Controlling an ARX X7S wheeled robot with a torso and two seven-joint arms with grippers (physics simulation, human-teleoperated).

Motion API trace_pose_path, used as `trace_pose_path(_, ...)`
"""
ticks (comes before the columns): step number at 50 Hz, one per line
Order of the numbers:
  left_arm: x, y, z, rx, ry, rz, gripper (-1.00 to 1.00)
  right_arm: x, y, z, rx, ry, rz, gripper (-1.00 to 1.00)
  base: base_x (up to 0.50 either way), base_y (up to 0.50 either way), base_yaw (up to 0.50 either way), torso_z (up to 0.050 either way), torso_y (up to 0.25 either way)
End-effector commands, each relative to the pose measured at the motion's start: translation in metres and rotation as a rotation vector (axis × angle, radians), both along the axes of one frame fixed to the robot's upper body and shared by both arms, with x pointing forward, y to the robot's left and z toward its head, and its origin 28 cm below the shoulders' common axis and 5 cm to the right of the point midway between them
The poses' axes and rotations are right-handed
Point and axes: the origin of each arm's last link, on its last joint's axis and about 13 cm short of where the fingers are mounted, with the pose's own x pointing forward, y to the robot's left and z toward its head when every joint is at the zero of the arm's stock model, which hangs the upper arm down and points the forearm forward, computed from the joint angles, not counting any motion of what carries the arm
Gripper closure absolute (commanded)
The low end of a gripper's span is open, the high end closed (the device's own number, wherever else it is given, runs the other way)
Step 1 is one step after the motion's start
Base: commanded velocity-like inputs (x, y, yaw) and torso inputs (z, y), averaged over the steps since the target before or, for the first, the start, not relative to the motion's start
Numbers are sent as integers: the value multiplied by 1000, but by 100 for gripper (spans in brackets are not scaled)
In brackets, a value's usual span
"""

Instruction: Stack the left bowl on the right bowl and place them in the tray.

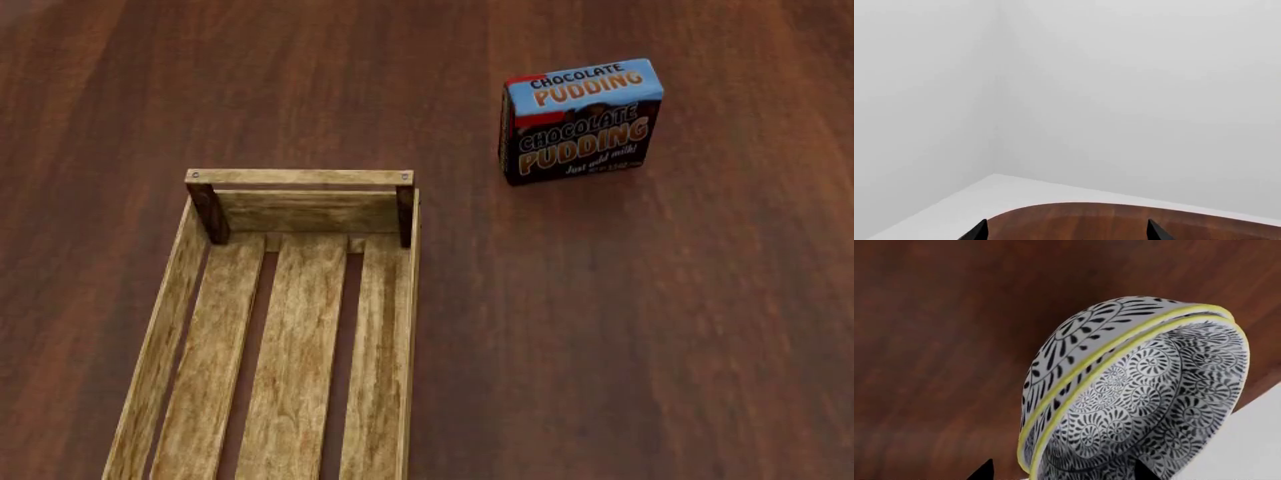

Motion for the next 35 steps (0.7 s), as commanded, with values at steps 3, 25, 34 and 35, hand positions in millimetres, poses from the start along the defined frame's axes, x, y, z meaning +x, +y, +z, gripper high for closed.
trace_pose_path(3,-1,0,-1,-3,-2,0,-100,-2,0,5,-8,-14,2,-100,0,0,0,0,0)
trace_pose_path(25,-2,0,-3,-7,-3,9,-100,4,-1,-14,2,-8,-9,-100,0,0,0,0,0)
trace_pose_path(34,-1,0,-2,-3,-2,7,-100,6,0,-25,17,2,-12,-100,0,0,0,0,0)
trace_pose_path(35,-1,0,-2,-3,-1,7,-100,6,0,-26,18,3,-13,-100,0,0,0,0,0)
